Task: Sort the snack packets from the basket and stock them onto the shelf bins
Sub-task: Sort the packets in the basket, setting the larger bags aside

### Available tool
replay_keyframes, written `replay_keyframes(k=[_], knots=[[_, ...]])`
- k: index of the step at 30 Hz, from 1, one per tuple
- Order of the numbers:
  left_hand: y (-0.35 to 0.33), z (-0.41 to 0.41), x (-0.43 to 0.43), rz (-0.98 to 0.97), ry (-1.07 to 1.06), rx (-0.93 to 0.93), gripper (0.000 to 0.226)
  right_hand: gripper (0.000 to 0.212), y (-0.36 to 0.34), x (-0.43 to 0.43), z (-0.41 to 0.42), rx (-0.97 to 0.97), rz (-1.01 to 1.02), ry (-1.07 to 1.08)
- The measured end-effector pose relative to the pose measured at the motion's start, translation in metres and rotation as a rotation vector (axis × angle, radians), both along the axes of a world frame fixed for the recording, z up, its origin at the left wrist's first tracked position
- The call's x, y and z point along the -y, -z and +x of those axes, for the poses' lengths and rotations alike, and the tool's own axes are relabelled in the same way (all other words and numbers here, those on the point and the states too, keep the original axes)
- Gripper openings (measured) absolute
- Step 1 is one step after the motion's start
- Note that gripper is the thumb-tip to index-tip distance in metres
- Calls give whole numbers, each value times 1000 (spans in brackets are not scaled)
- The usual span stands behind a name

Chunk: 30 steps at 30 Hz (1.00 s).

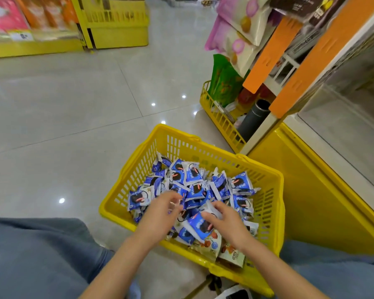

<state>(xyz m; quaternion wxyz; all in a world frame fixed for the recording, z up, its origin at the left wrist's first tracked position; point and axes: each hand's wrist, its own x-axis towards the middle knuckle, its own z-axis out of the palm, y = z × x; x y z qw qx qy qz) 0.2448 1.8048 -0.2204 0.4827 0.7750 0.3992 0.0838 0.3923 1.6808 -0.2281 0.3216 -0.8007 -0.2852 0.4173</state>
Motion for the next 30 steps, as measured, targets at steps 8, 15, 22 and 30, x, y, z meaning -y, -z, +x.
replay_keyframes(k=[8,15,22,30], knots=[[23,-46,-102,343,-343,-229,30,41,31,27,71,170,-64,458],[45,-50,-93,254,-322,-360,28,40,42,5,98,330,-486,332],[47,-64,-51,192,-455,-376,27,56,43,-37,50,572,-65,31],[33,-71,-35,169,-512,-104,29,77,60,-60,41,463,-256,-80]])
